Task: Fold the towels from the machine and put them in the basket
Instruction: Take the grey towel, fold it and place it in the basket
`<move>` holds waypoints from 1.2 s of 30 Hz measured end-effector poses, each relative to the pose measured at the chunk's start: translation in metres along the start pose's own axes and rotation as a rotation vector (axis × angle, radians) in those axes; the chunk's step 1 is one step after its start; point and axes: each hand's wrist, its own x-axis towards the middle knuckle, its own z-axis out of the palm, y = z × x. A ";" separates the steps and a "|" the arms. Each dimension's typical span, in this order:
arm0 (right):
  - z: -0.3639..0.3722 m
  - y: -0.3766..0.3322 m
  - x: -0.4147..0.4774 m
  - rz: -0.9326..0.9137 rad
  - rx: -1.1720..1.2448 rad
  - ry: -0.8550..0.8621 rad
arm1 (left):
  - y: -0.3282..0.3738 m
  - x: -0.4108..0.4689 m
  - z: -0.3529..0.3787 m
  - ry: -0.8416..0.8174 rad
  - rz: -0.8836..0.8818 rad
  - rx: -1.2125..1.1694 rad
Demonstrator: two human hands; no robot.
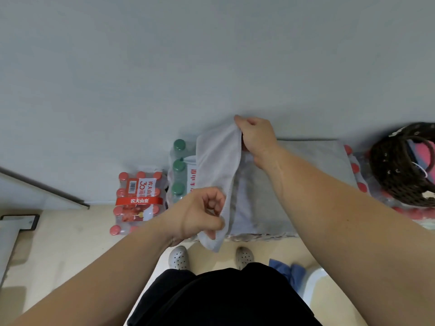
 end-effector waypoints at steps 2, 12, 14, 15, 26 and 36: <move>-0.027 0.011 0.009 0.021 0.019 -0.006 | 0.003 0.015 0.024 0.003 -0.004 0.027; -0.135 0.064 0.057 -0.227 -0.209 0.009 | 0.001 0.088 0.150 0.253 -0.081 0.278; -0.147 0.073 0.061 -0.300 -0.262 -0.042 | -0.003 0.103 0.167 0.318 -0.088 0.354; -0.152 0.078 0.063 -0.310 -0.276 -0.070 | -0.005 0.109 0.172 0.357 -0.087 0.396; -0.170 0.092 0.061 -0.113 -0.191 -0.308 | 0.020 0.111 0.198 0.506 -0.152 0.465; -0.231 0.088 0.072 -0.156 -0.261 -0.221 | 0.029 0.154 0.246 0.372 -0.171 0.359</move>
